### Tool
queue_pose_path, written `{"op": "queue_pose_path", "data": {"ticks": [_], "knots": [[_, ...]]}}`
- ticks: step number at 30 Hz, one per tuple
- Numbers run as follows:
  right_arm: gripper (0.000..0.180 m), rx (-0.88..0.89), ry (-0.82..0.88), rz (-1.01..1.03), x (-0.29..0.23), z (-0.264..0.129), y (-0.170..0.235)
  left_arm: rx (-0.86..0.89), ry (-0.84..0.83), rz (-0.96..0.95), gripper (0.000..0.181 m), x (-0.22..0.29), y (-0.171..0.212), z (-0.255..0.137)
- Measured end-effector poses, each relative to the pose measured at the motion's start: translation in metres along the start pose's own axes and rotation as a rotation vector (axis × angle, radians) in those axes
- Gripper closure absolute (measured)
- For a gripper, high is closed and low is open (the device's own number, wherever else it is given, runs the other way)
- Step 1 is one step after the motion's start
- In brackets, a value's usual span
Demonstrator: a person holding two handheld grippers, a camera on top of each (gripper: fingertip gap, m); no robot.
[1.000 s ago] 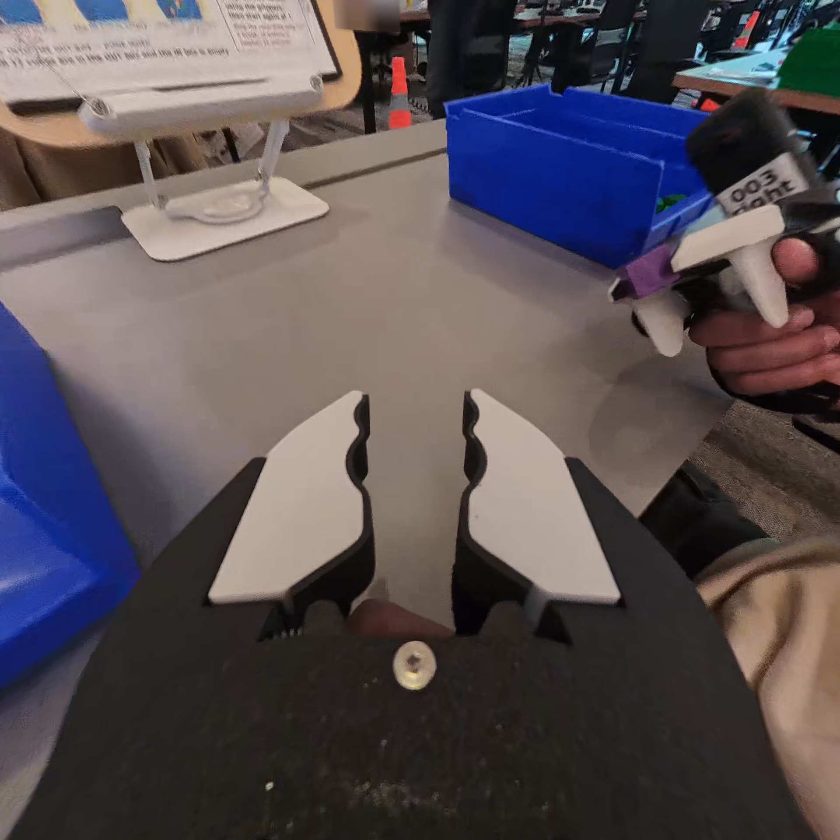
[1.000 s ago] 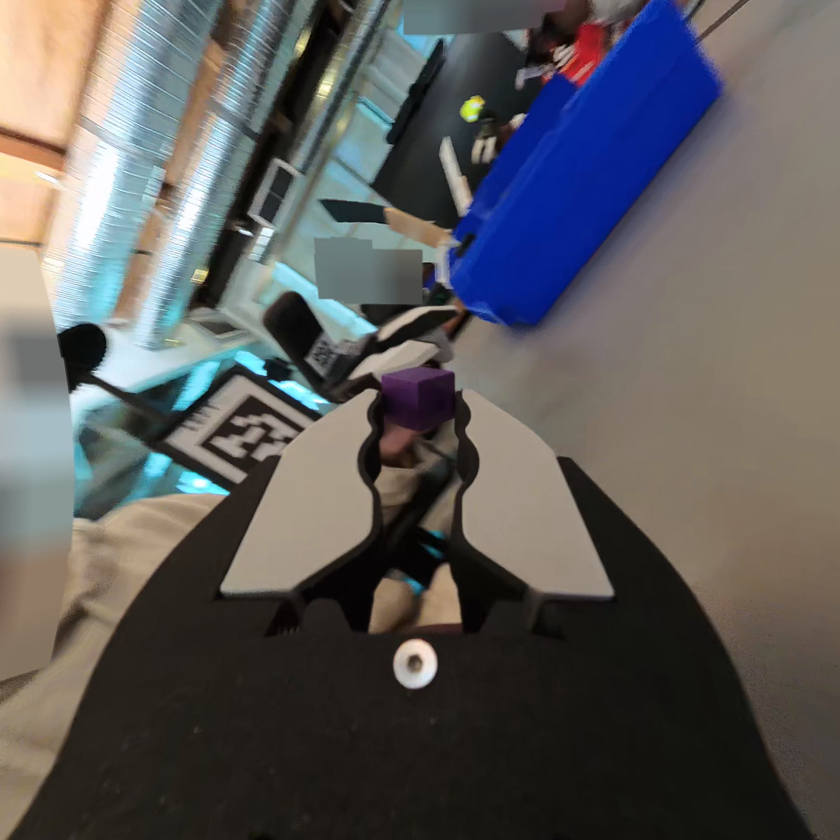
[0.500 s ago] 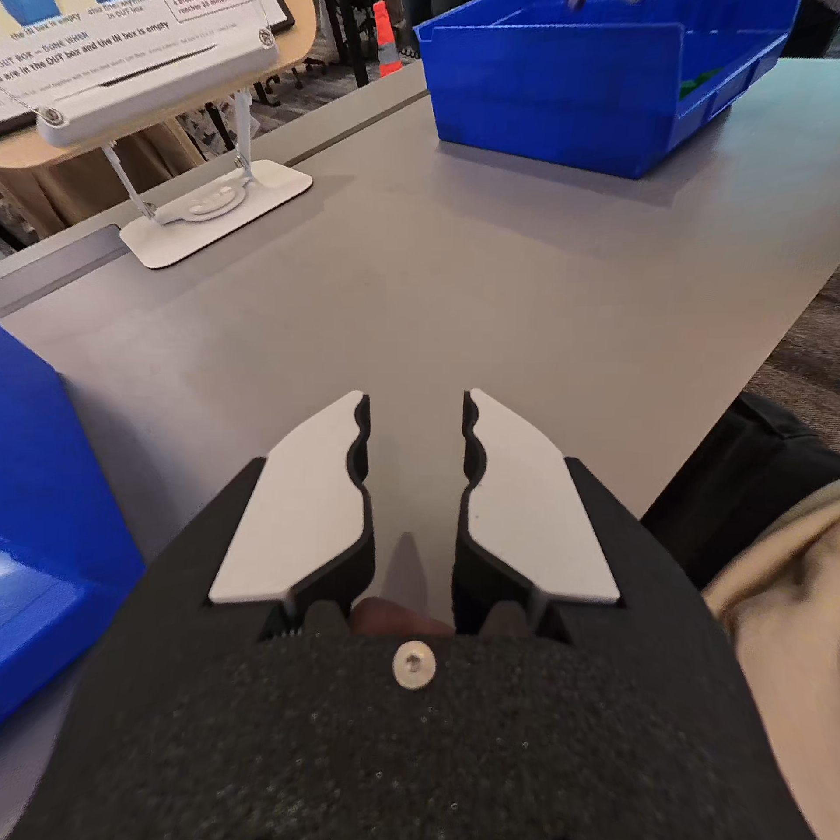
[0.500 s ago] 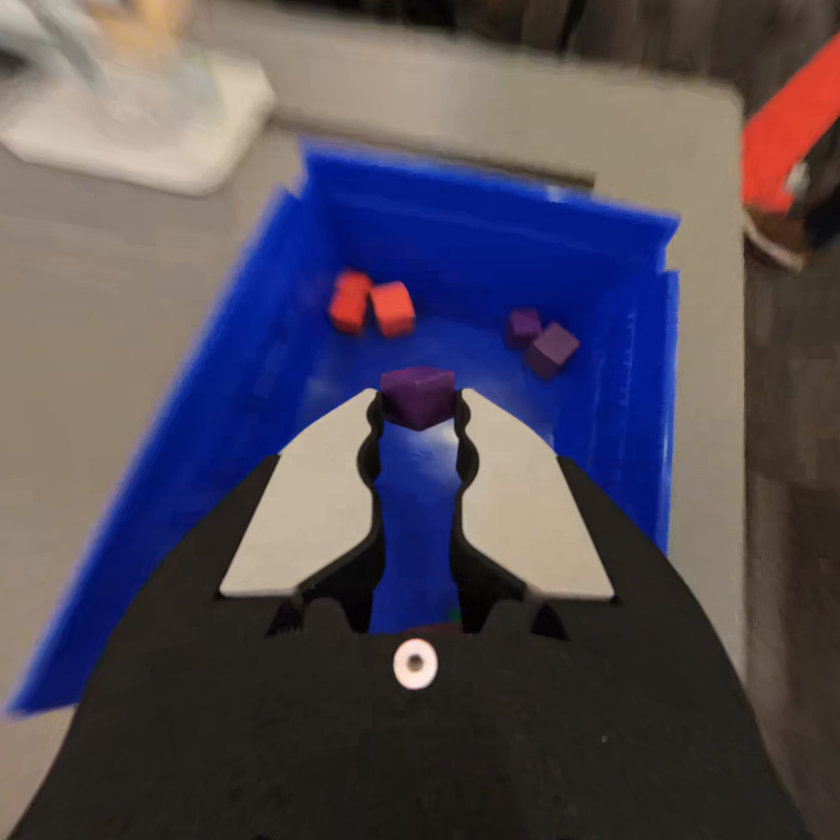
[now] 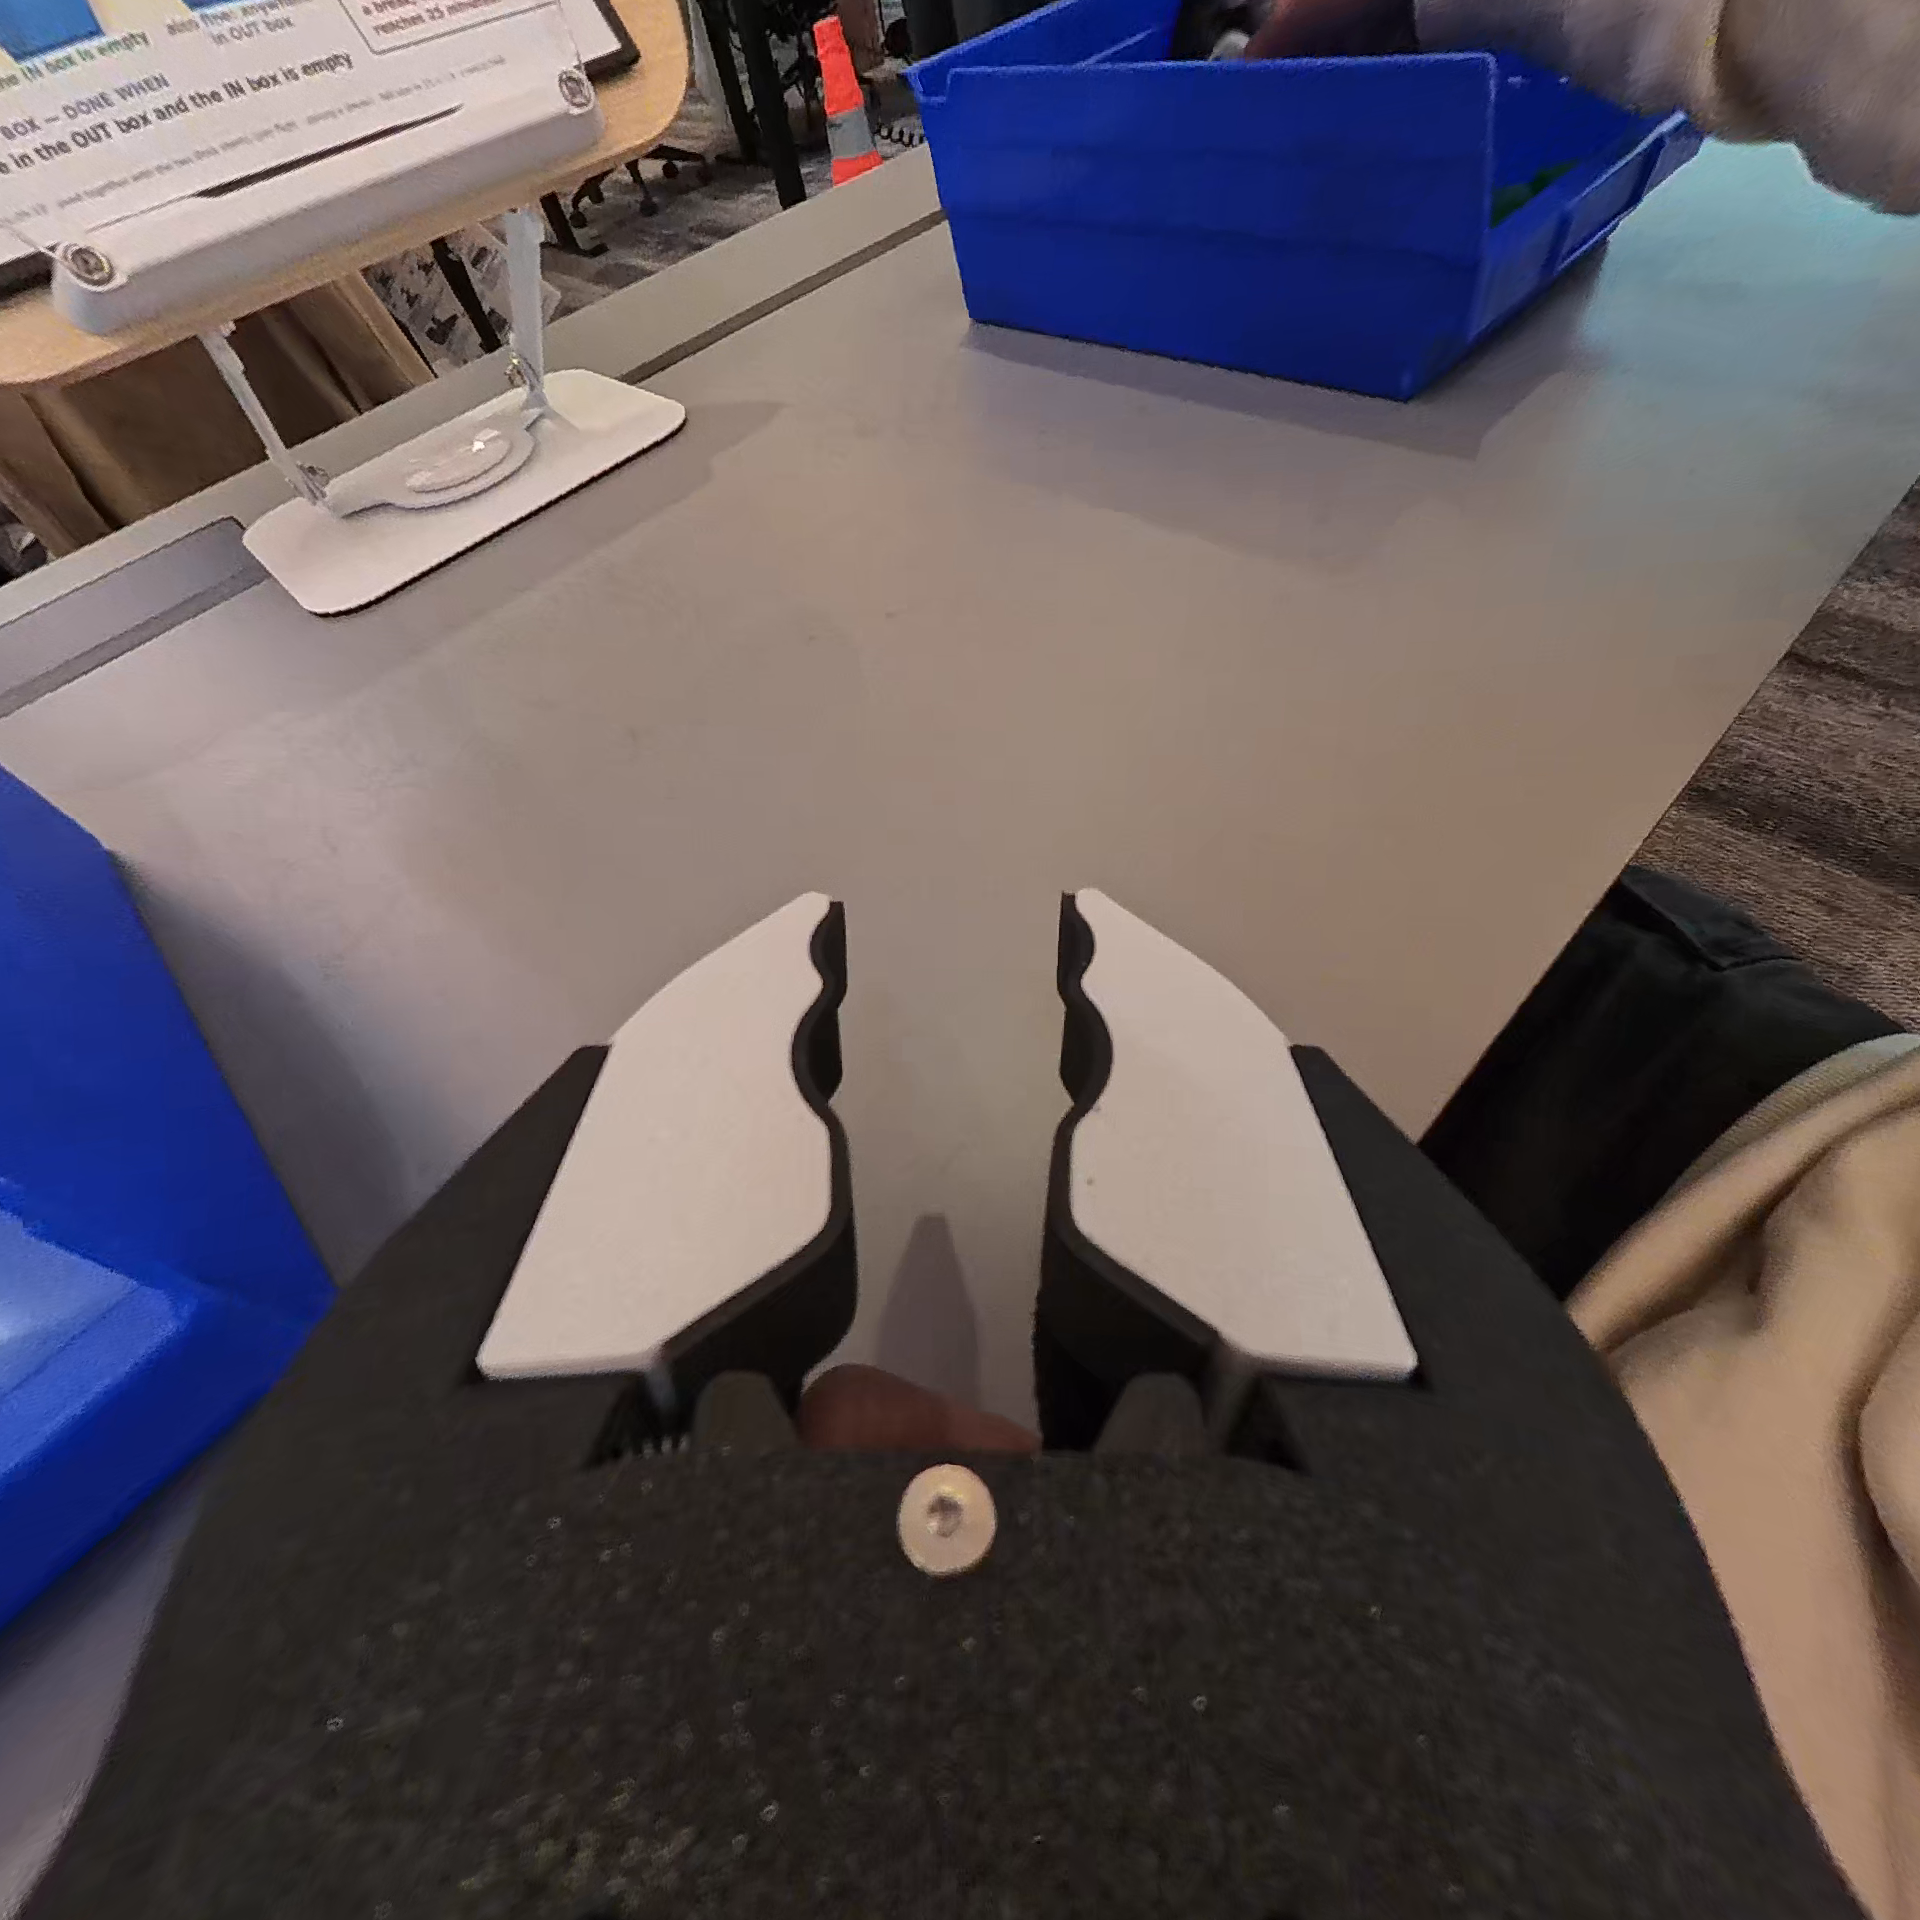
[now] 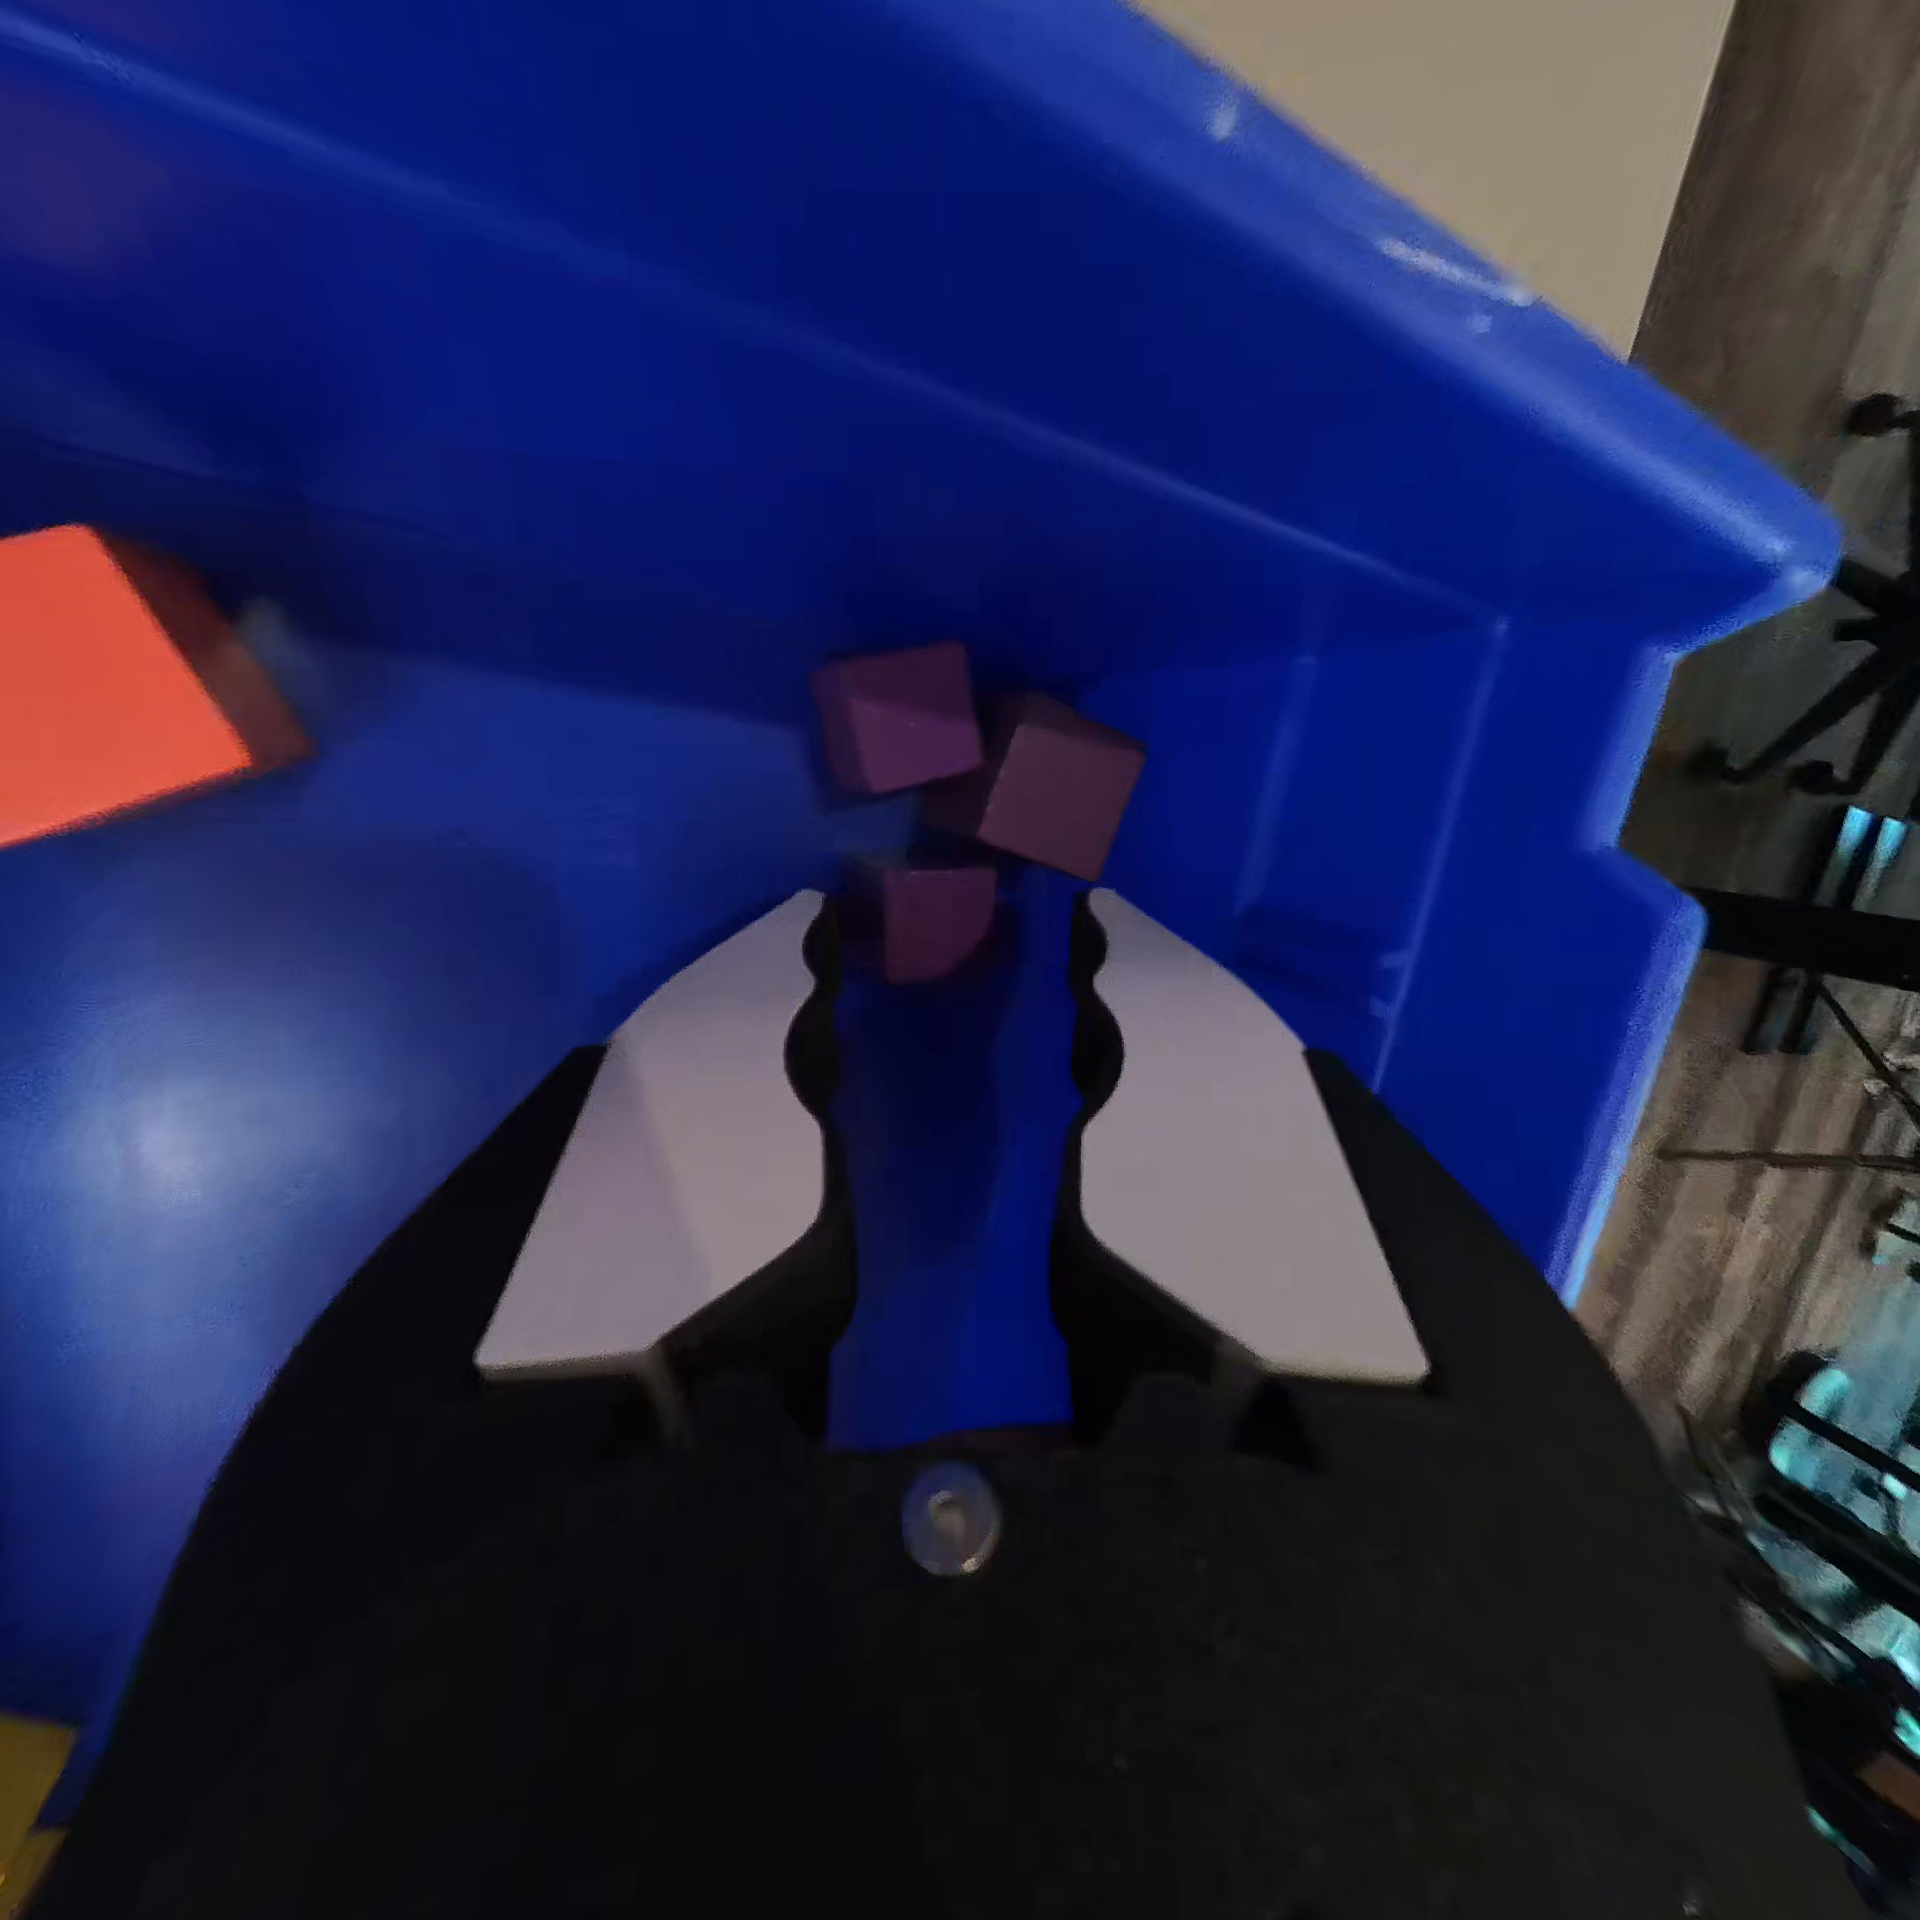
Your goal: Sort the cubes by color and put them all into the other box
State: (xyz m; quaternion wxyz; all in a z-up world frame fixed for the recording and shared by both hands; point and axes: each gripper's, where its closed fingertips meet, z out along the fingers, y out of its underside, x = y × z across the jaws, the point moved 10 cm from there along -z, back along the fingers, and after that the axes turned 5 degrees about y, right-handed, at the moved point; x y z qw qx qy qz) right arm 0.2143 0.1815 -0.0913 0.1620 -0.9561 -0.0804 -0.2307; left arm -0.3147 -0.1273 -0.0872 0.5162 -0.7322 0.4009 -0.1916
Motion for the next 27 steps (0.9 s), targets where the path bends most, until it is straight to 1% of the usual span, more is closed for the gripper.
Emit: {"op": "queue_pose_path", "data": {"ticks": [2,3,4,6,7,9,10,11,12,13,16,19,21,24,25,26,27], "knots": [[0.134,0.055,-0.046,0.032,0.001,-0.013,0.007,0.003,0.003,-0.017,0.142,-0.002,0.001,0.0],[0.133,0.106,-0.062,0.051,0.003,-0.028,0.014,0.005,0.001,-0.025,0.142,-0.004,0.001,-0.001],[0.133,0.195,-0.083,0.085,0.003,-0.049,0.024,0.008,-0.003,-0.032,0.142,-0.005,0.002,-0.001],[0.135,0.443,-0.178,0.179,-0.004,-0.101,0.059,0.015,-0.024,-0.043,0.142,-0.008,0.002,-0.003],[0.136,0.59,-0.275,0.223,-0.016,-0.128,0.081,0.024,-0.04,-0.05,0.142,-0.01,0.002,-0.004],[0.137,0.867,-0.564,0.276,-0.059,-0.17,0.129,0.042,-0.064,-0.079,0.143,-0.014,0.001,-0.005],[0.137,0.952,-0.715,0.294,-0.085,-0.184,0.153,0.052,-0.08,-0.101,0.143,-0.015,0.0,-0.005],[0.136,0.989,-0.835,0.294,-0.112,-0.194,0.173,0.066,-0.096,-0.124,0.143,-0.017,0.0,-0.006],[0.136,1.014,-0.916,0.303,-0.138,-0.2,0.192,0.082,-0.114,-0.143,0.143,-0.018,-0.001,-0.006],[0.134,1.049,-0.961,0.305,-0.16,-0.204,0.207,0.096,-0.133,-0.156,0.143,-0.019,-0.001,-0.006],[0.133,1.079,-0.996,0.24,-0.204,-0.211,0.233,0.104,-0.158,-0.152,0.143,-0.018,-0.001,-0.005],[0.13,1.055,-0.969,0.214,-0.225,-0.202,0.239,0.079,-0.182,-0.098,0.143,-0.015,0.0,-0.001],[0.127,1.044,-0.923,0.261,-0.218,-0.199,0.238,0.072,-0.178,-0.074,0.144,-0.012,-0.001,0.003],[0.127,1.121,-0.746,0.44,-0.183,-0.192,0.239,0.049,-0.158,-0.055,0.143,-0.007,0.001,0.007],[0.126,1.102,-0.67,0.519,-0.171,-0.185,0.238,0.038,-0.153,-0.051,0.143,-0.005,0.002,0.009],[0.123,1.061,-0.648,0.587,-0.162,-0.177,0.235,0.025,-0.151,-0.043,0.143,-0.004,0.002,0.011],[0.121,1.027,-0.663,0.624,-0.155,-0.171,0.233,0.016,-0.15,-0.035,0.143,-0.002,0.001,0.014]]}}
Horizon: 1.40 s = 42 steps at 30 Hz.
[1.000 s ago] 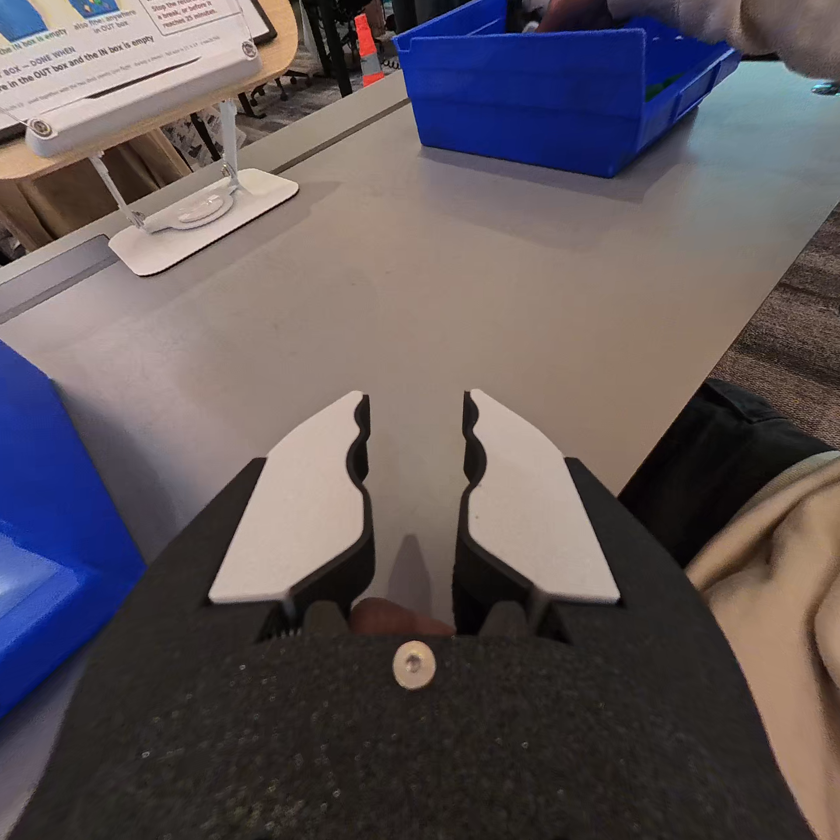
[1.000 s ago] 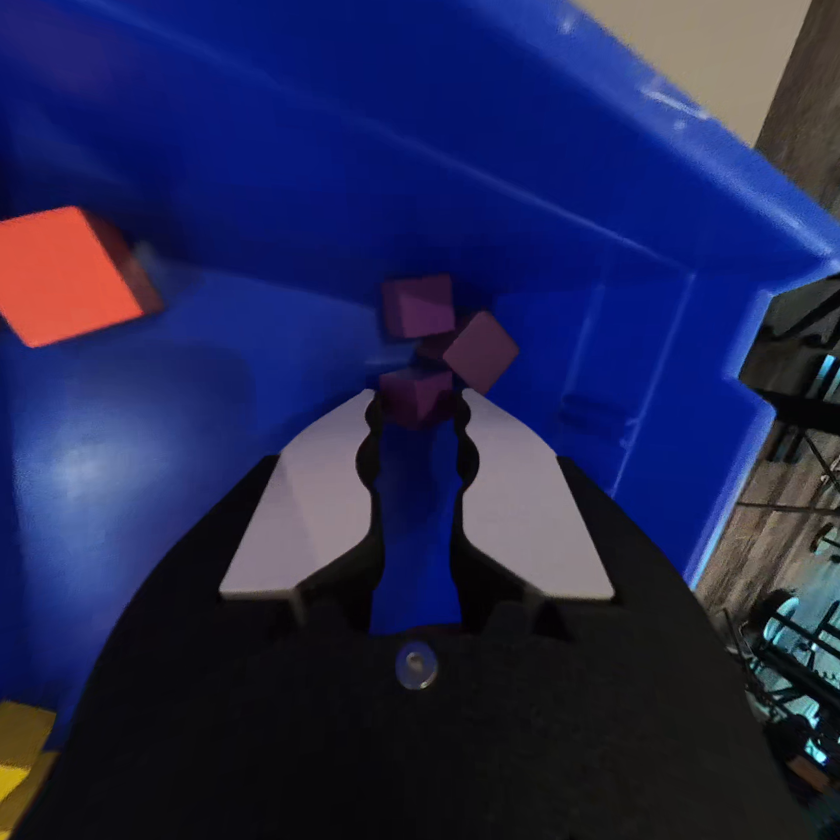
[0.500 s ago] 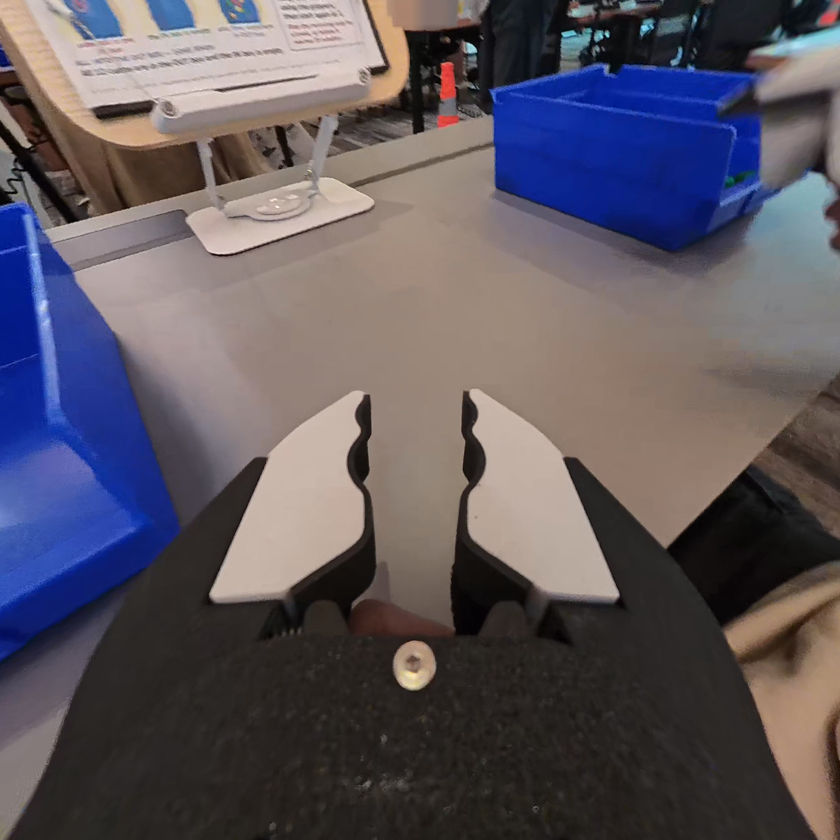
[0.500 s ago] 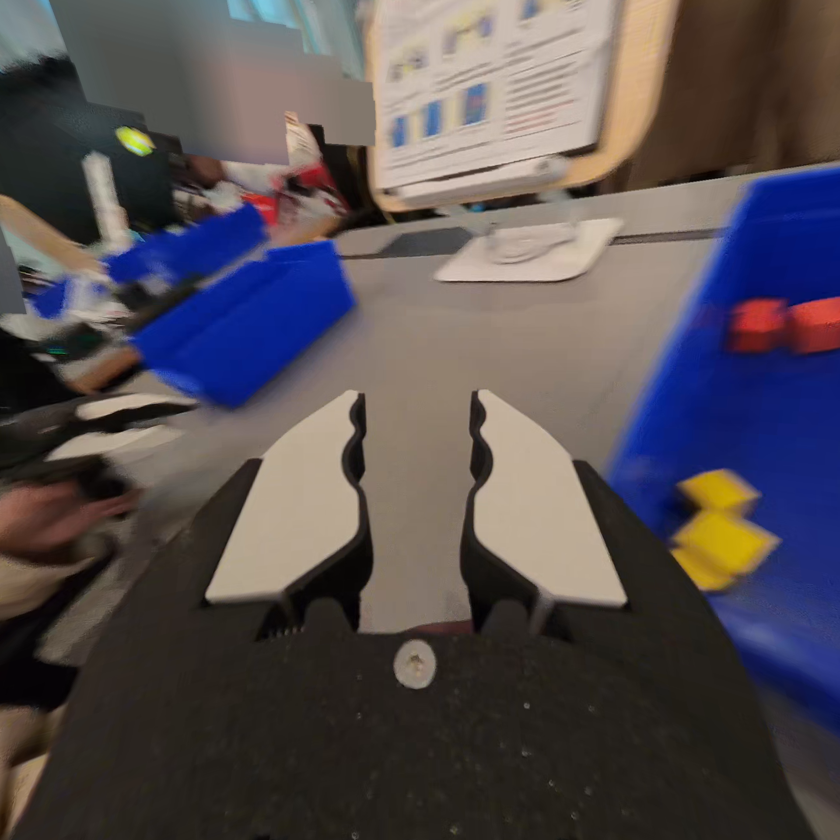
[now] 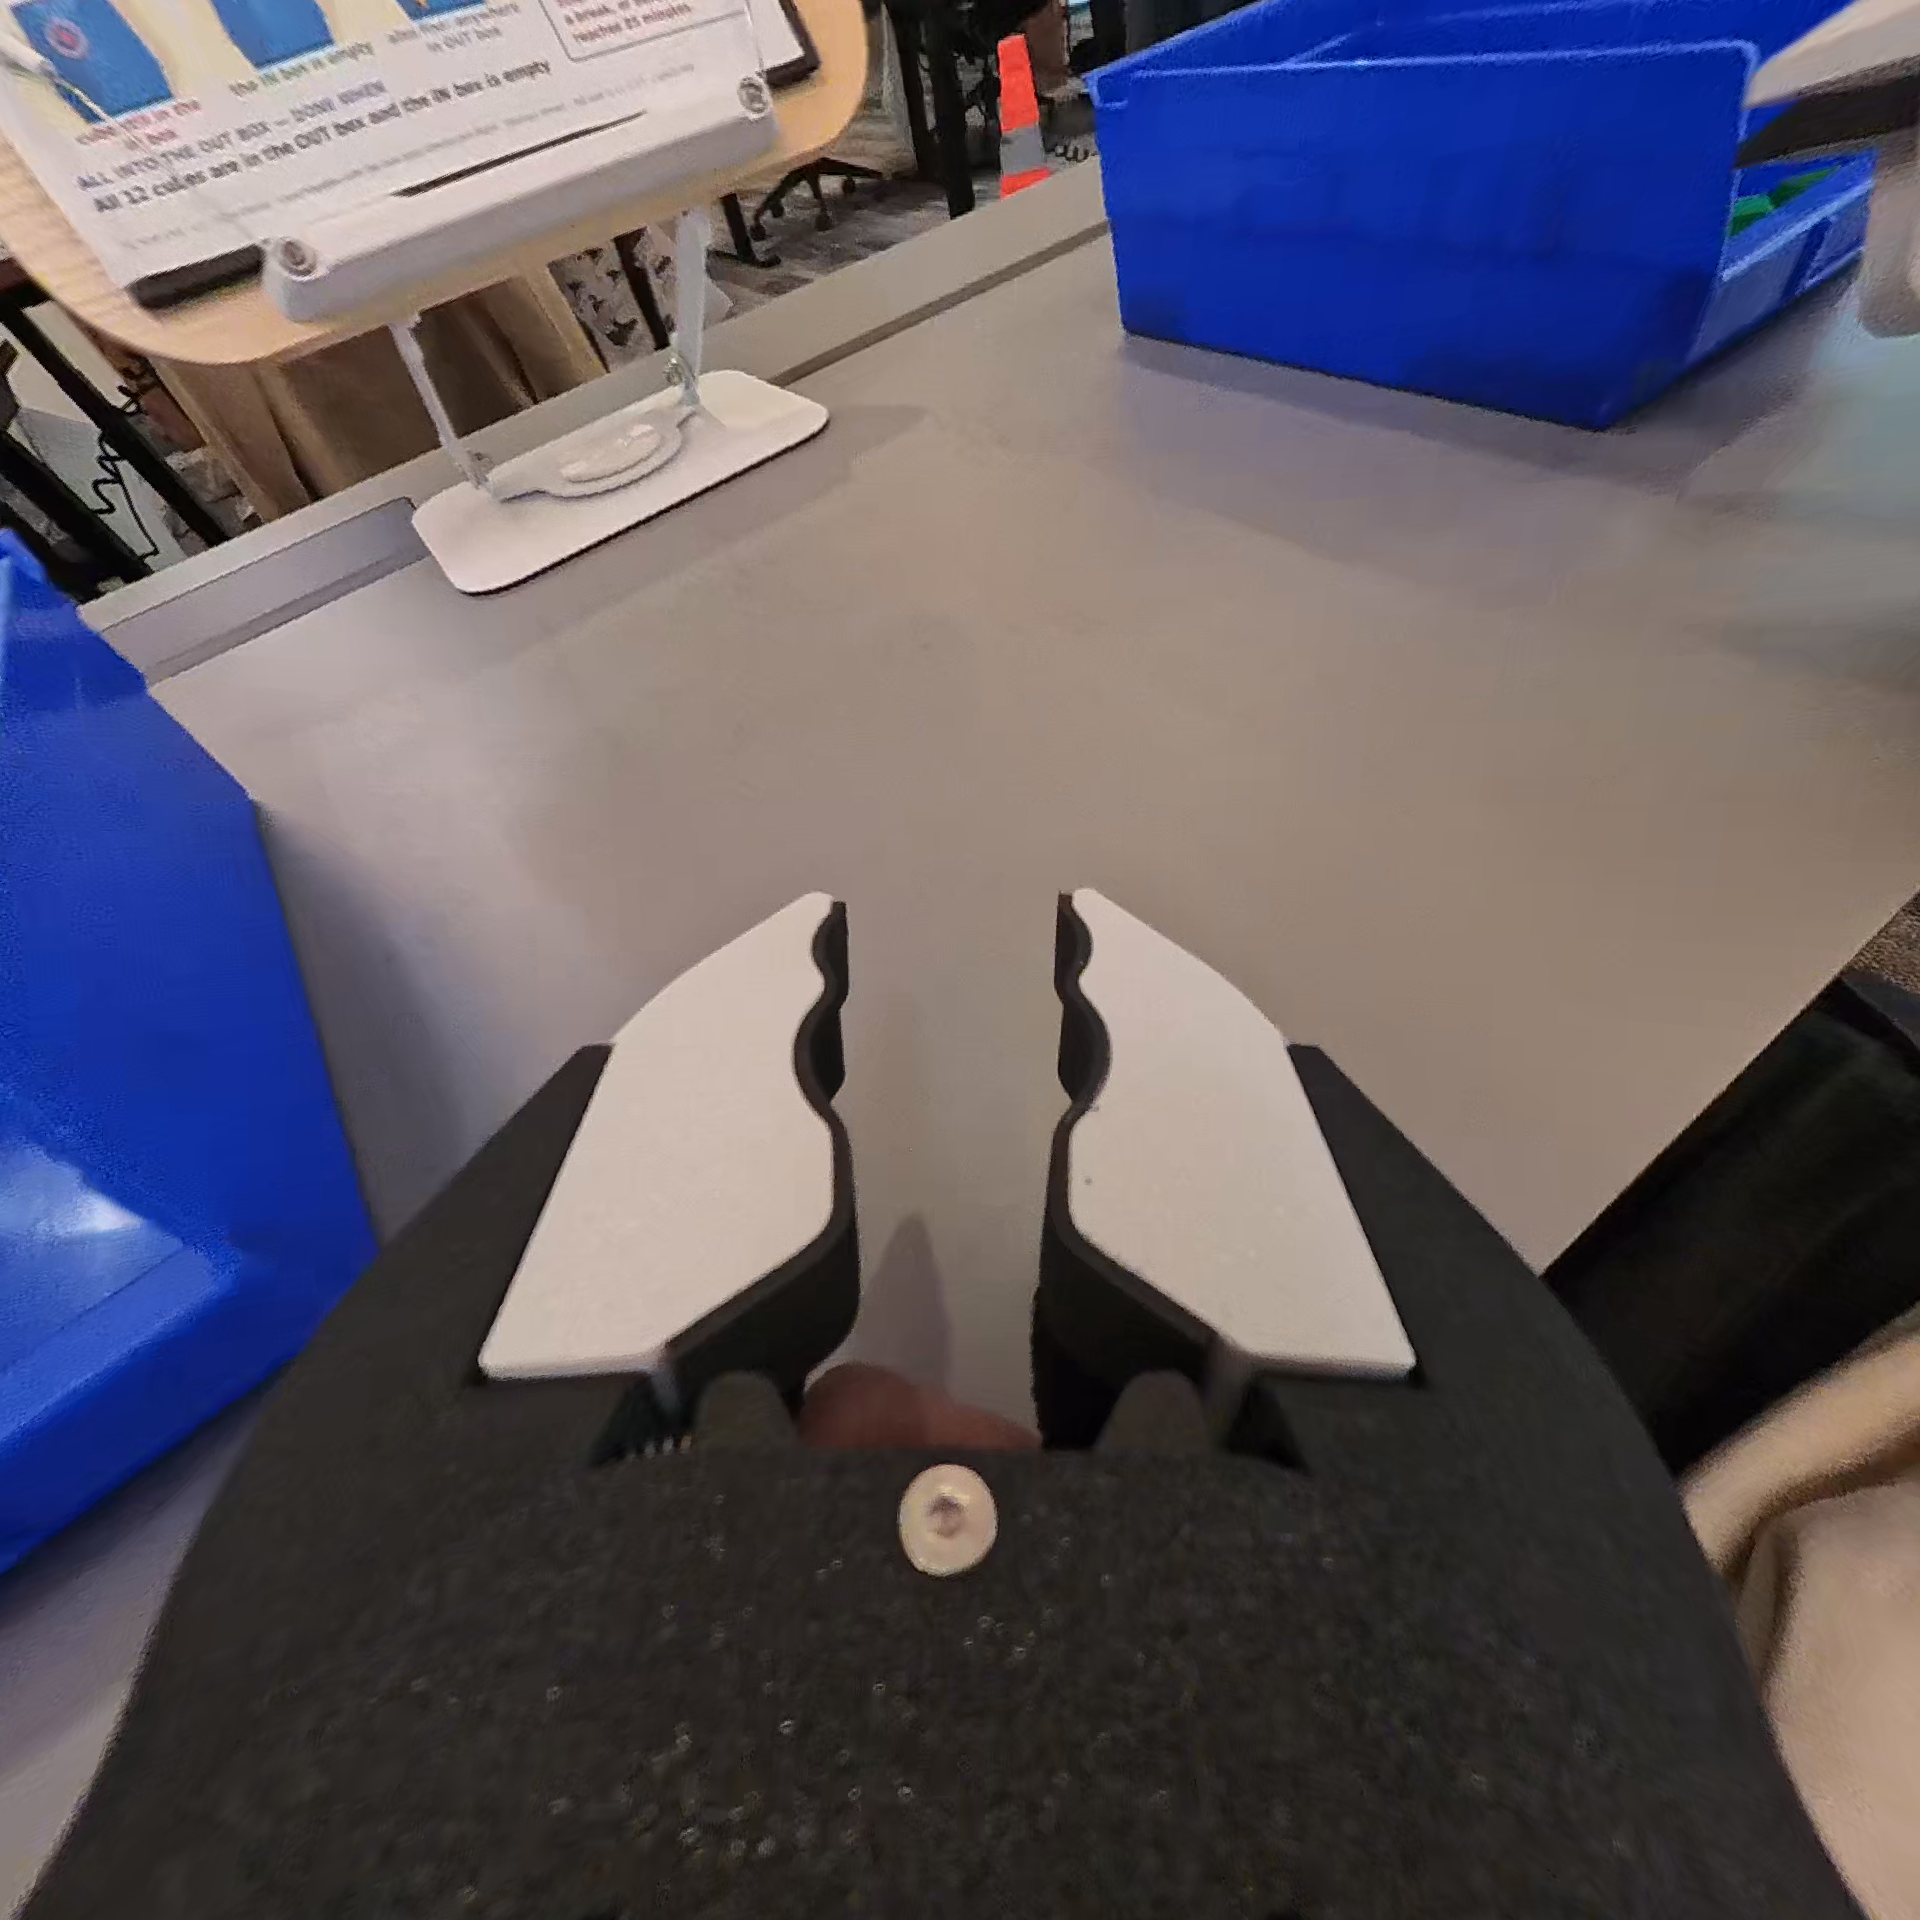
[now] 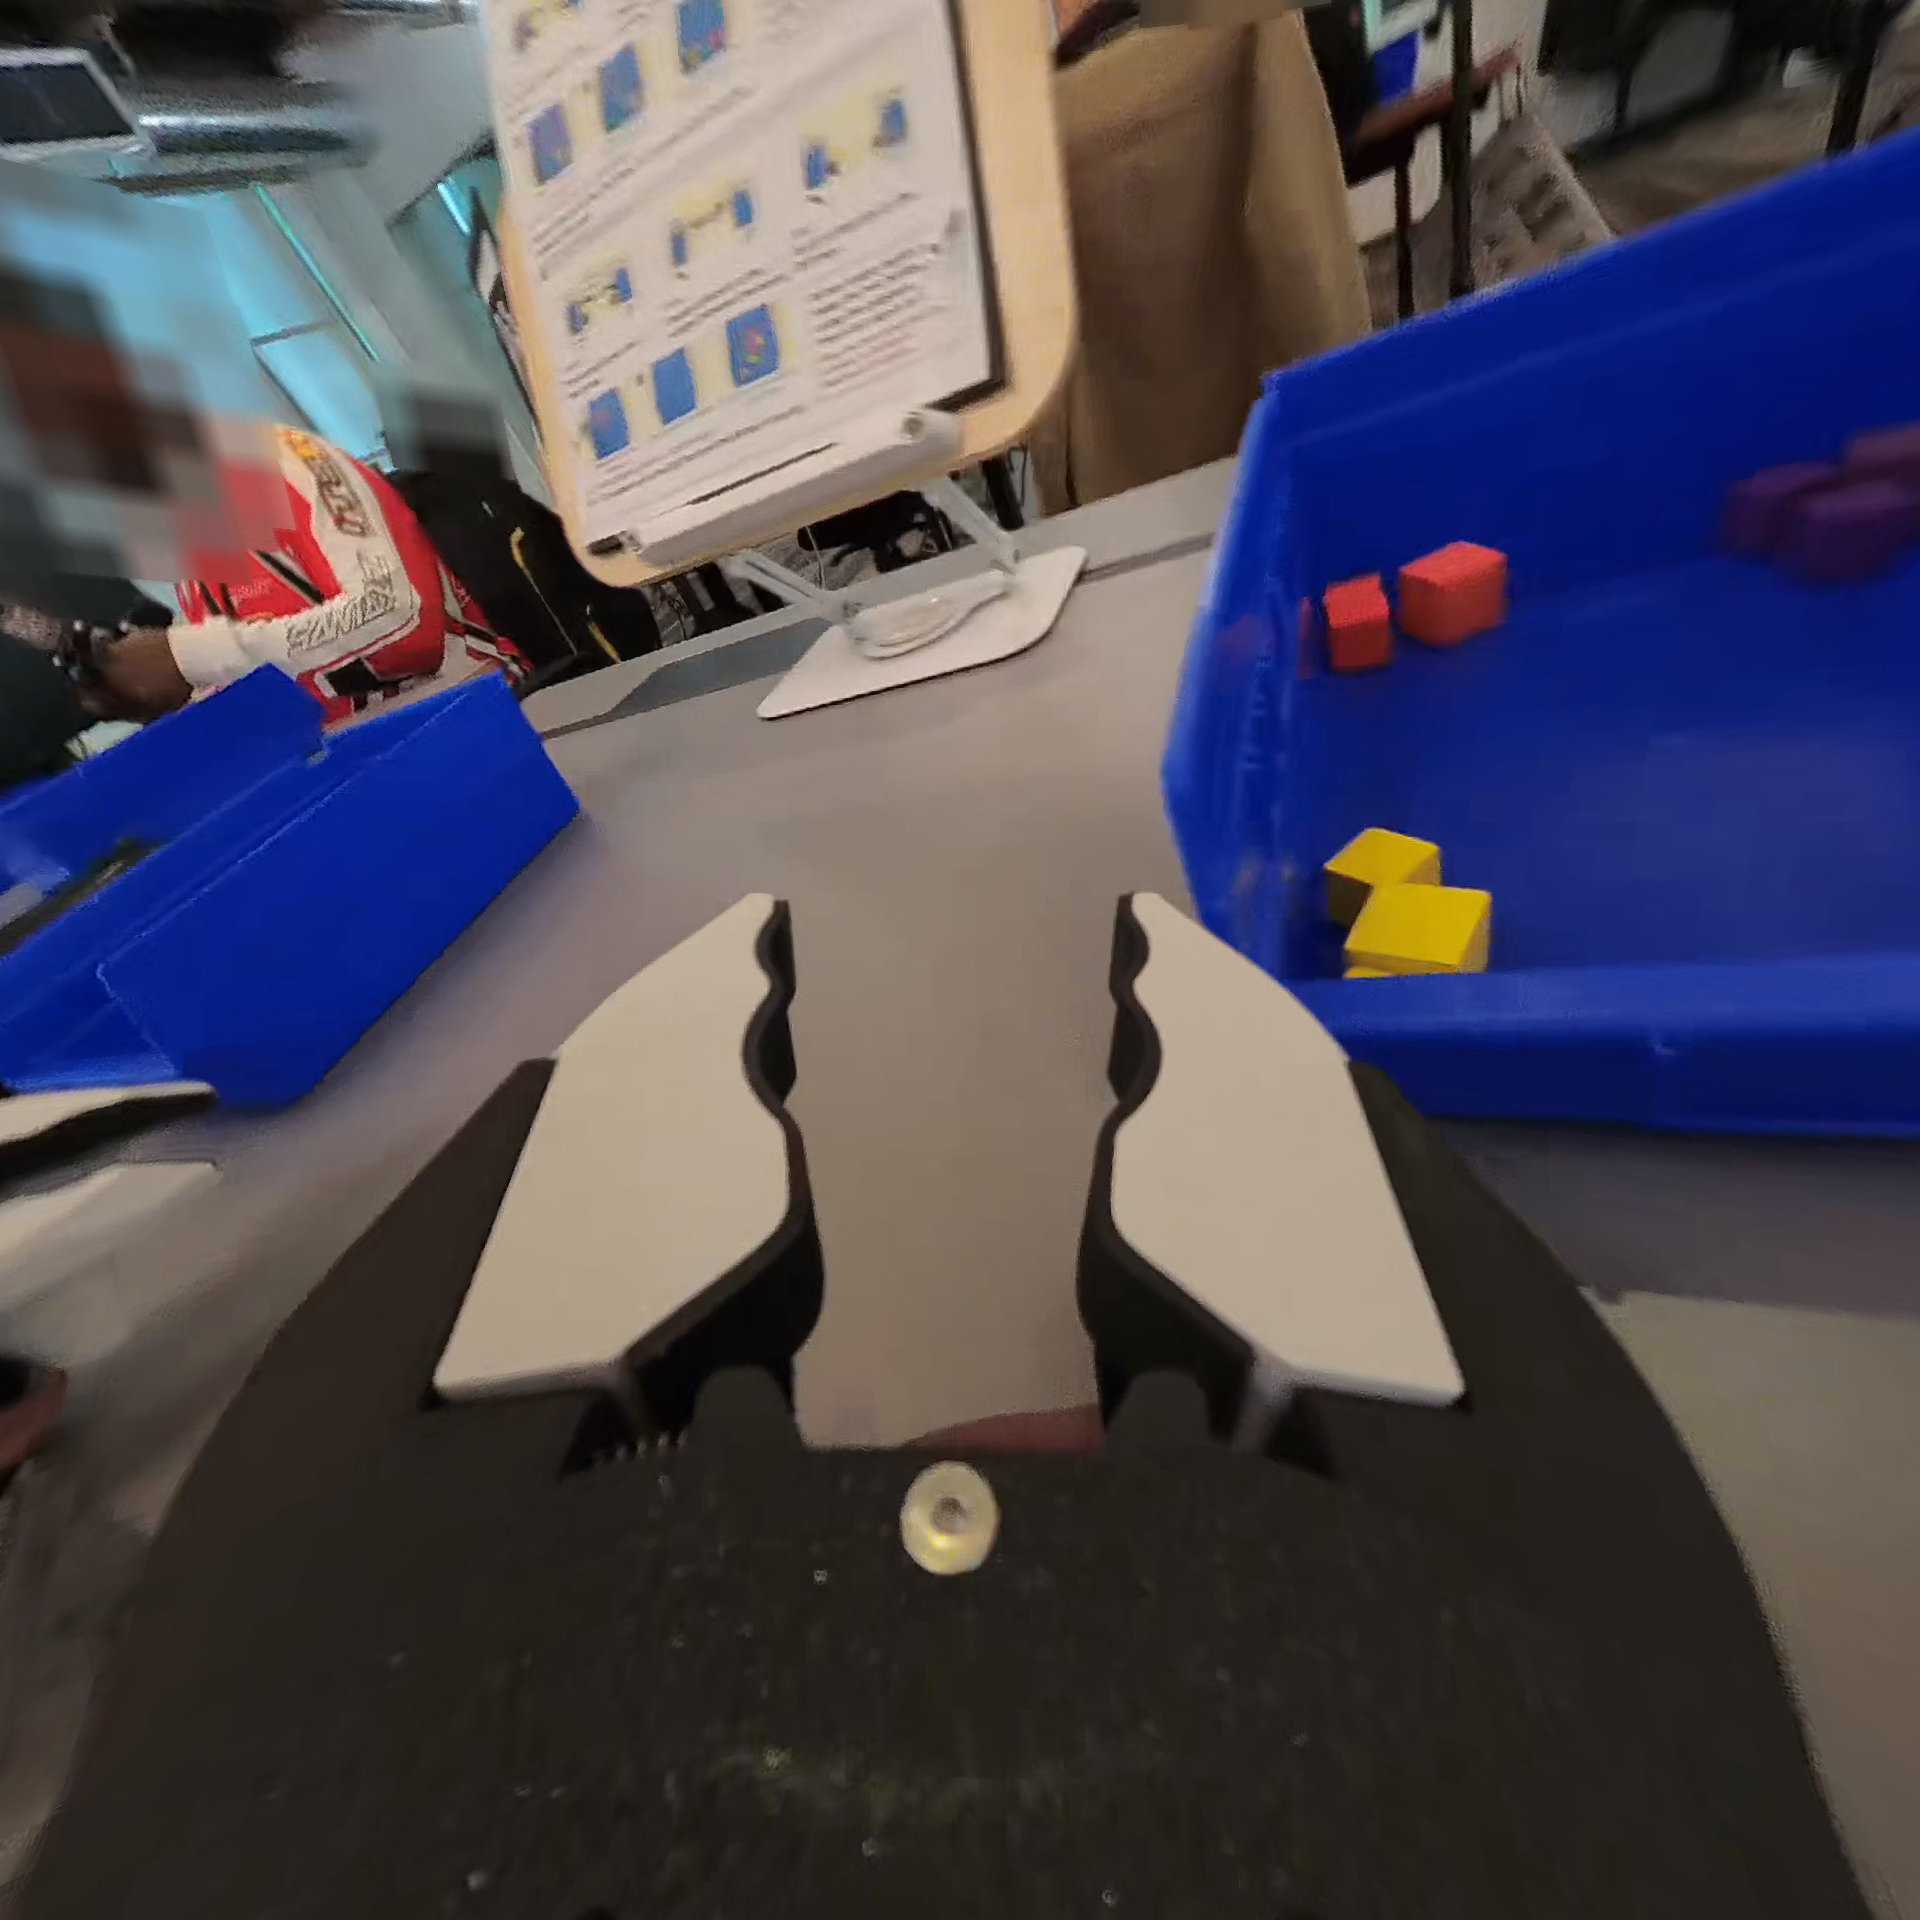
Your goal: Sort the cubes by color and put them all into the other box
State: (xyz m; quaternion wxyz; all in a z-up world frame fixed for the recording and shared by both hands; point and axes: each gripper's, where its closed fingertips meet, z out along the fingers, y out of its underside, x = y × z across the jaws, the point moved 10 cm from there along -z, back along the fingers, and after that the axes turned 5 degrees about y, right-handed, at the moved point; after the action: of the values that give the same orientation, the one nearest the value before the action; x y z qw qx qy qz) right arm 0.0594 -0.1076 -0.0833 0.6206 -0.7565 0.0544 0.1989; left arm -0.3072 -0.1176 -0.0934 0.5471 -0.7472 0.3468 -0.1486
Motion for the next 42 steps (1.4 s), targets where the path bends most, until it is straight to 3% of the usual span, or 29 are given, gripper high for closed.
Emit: {"op": "queue_pose_path", "data": {"ticks": [4,7,9,11,13,17,21,24,26,30,35,37,39,41,42], "knots": [[0.126,-0.014,0.009,-0.018,0.003,0.014,-0.001,-0.012,0.057,0.032,0.143,0.017,-0.013,0.017],[0.126,-0.108,-0.169,0.036,-0.017,0.027,-0.001,-0.02,0.125,0.061,0.141,0.038,-0.037,0.044],[0.128,0.023,-0.114,-0.025,-0.015,0.01,-0.018,-0.005,0.147,0.072,0.141,0.054,-0.055,0.063],[0.128,0.139,0.054,-0.083,0.004,-0.012,-0.034,0.011,0.174,0.076,0.14,0.071,-0.073,0.083],[0.123,0.118,0.105,-0.023,0.026,-0.016,-0.037,-0.002,0.2,0.106,0.14,0.089,-0.084,0.104],[0.124,-0.022,-0.089,0.241,0.044,0.006,-0.027,-0.024,0.083,0.129,0.138,0.115,-0.101,0.152],[0.12,-0.117,-0.284,0.356,0.043,0.021,-0.02,-0.099,0.013,0.133,0.136,0.14,-0.095,0.172],[0.126,-0.049,-0.429,0.422,0.061,0.0,-0.043,-0.024,0.114,-0.013,0.131,0.161,-0.101,0.172],[0.128,0.055,-0.291,0.352,0.092,-0.024,-0.067,0.036,0.171,-0.099,0.127,0.177,-0.113,0.177],[0.12,0.133,0.217,0.02,0.154,-0.059,-0.09,0.077,0.131,-0.261,0.122,0.195,-0.146,0.211],[0.119,-0.017,0.404,-0.108,0.176,-0.037,-0.07,-0.092,-0.029,-0.379,0.128,0.197,-0.148,0.259],[0.119,-0.043,0.498,-0.155,0.182,-0.023,-0.066,-0.118,-0.056,-0.436,0.142,0.191,-0.145,0.267],[0.123,-0.12,0.47,-0.121,0.183,-0.006,-0.061,-0.118,-0.056,-0.452,0.163,0.181,-0.143,0.269],[0.128,-0.126,0.42,-0.073,0.18,0.003,-0.059,-0.111,-0.042,-0.423,0.166,0.173,-0.143,0.268],[0.14,-0.11,0.414,-0.068,0.178,0.003,-0.059,-0.108,-0.066,-0.408,0.168,0.17,-0.142,0.267]]}}
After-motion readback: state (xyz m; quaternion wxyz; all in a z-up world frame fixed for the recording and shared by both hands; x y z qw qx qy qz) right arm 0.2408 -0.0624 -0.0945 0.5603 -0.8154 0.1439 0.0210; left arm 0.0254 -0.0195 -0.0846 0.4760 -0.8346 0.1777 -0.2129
